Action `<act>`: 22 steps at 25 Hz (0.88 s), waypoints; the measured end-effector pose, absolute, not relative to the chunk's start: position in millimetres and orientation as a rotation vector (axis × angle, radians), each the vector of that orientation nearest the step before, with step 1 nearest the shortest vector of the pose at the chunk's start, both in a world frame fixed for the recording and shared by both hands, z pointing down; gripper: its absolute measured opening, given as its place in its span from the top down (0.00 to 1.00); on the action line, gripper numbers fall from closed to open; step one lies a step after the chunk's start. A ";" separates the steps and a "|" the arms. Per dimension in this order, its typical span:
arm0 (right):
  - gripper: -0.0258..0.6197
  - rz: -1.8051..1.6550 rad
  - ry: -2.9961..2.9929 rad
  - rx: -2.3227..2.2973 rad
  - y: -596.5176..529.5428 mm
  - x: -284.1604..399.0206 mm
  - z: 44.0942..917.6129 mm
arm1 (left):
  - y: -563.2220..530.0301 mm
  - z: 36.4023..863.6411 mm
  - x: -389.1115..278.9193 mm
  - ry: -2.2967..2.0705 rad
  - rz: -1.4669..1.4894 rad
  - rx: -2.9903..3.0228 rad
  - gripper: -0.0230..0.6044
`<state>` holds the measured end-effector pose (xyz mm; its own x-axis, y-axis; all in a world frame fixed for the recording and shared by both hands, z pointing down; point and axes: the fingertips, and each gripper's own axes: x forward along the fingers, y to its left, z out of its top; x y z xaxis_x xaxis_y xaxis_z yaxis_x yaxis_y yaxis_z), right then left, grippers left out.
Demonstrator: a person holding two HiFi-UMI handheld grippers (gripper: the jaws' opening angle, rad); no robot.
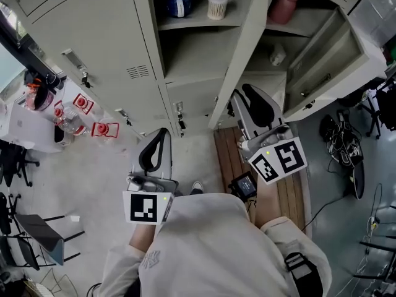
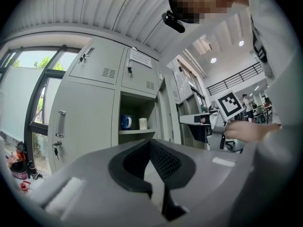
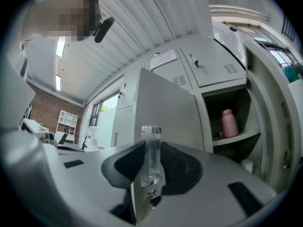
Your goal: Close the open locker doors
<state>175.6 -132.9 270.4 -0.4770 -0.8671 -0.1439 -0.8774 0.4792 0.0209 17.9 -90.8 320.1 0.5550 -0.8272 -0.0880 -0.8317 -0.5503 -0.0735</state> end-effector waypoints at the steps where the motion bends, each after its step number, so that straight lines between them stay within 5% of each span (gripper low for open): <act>1: 0.85 0.138 2.611 -1.526 -135.9 170.2 270.5 | -91.5 320.2 14.5 1.441 0.062 -2.679 0.95; 22: 0.85 0.052 2.706 -1.273 -216.0 84.3 276.3 | -121.1 310.0 -68.7 1.620 0.020 -2.531 0.95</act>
<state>84.3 -216.0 276.3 -0.6283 -0.7632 -0.1510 -0.7685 0.6391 -0.0325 -68.7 -121.1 310.0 0.4214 -0.9029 -0.0846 -0.9047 -0.4121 -0.1080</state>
